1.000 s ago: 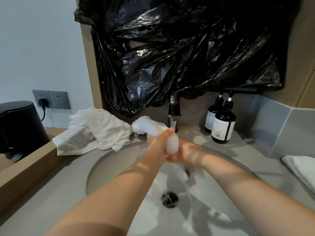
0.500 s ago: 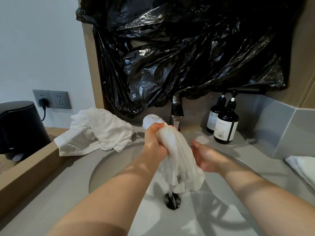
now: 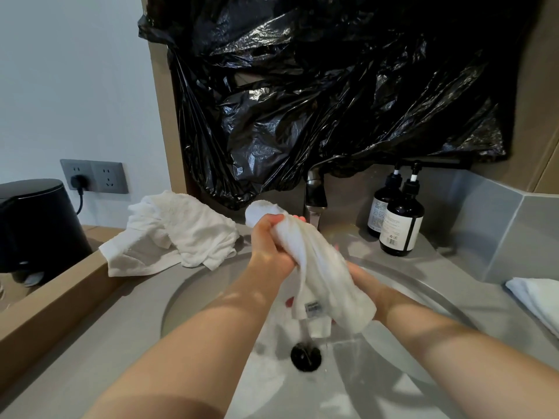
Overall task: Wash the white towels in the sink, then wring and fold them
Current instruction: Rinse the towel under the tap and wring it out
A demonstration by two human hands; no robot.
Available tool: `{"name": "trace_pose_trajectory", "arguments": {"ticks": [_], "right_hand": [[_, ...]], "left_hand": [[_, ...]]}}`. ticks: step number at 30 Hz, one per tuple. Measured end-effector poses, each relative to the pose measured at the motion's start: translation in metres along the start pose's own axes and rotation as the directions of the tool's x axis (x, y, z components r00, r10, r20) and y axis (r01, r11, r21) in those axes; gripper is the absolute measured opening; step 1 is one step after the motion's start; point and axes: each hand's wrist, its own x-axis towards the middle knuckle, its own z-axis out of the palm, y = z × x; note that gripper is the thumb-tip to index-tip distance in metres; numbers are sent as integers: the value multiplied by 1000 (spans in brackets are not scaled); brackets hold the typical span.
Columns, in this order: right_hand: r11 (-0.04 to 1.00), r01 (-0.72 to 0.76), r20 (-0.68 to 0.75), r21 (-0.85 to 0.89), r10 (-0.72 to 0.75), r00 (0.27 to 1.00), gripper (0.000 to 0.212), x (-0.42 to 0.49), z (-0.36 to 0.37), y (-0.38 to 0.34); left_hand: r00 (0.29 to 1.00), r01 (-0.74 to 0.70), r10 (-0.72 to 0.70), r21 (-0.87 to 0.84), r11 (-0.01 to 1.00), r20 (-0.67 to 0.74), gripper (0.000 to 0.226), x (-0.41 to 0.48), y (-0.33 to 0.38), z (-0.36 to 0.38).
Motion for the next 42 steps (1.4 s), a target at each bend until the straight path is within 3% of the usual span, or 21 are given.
{"name": "trace_pose_trajectory", "arguments": {"ticks": [3, 6, 9, 11, 13, 15, 19, 24, 28, 33, 35, 37, 40, 42], "right_hand": [[1000, 10, 82, -24, -8, 997, 70, 4, -18, -6], [996, 48, 193, -70, -34, 981, 60, 1, -26, -7], [951, 61, 343, -302, 49, 938, 107, 2, -26, -9], [893, 78, 390, -443, 113, 914, 95, 4, -23, -11], [825, 87, 291, -558, 97, 952, 76, 4, -14, -11], [695, 94, 129, -712, -2, 992, 77, 0, -3, -9], [351, -8, -117, -936, -291, 949, 38, -7, 24, -6], [-8, -98, -80, -995, -499, 863, 19, 4, 26, 3], [-249, -139, 38, -958, -595, 803, 29, 8, 24, 10], [-352, -143, 98, -925, -586, 804, 35, 6, 15, 8], [-363, -149, 96, -920, -577, 811, 35, 7, 16, 8], [-323, -134, 86, -937, -584, 807, 31, 9, 15, 7], [-209, -61, 82, -976, -611, 787, 28, 7, 12, 4], [-110, 6, 69, -994, -583, 809, 30, 7, 7, 1]], "left_hand": [[998, -59, 60, 78, 995, -23, 14, 3, 10, -6], [996, -81, 85, 111, 991, -32, 11, 10, 14, -12], [998, -62, 65, 168, 984, -12, 9, 14, 11, -13], [997, -65, 72, 233, 970, -22, 6, 18, 7, -16], [994, -75, 94, 283, 956, -57, 30, 22, 4, -19], [990, -84, 114, 313, 946, -78, 55, 26, 1, -21], [982, -121, 159, 315, 941, -98, 50, 29, -1, -20], [967, -105, 189, 405, 908, -172, 48, 28, -9, -12], [930, -62, 263, 599, 798, -255, 47, 31, -17, -10], [938, -48, 265, 673, 738, -223, 24, 32, -25, -3], [915, -68, 320, 686, 724, -247, 39, 36, -26, -7], [912, -133, 359, 685, 716, -198, 48, 37, -25, -10], [912, -78, 303, 610, 789, -276, 53, 34, -17, -8], [937, -73, 247, 552, 830, -248, 65, 35, -12, -7]]}}
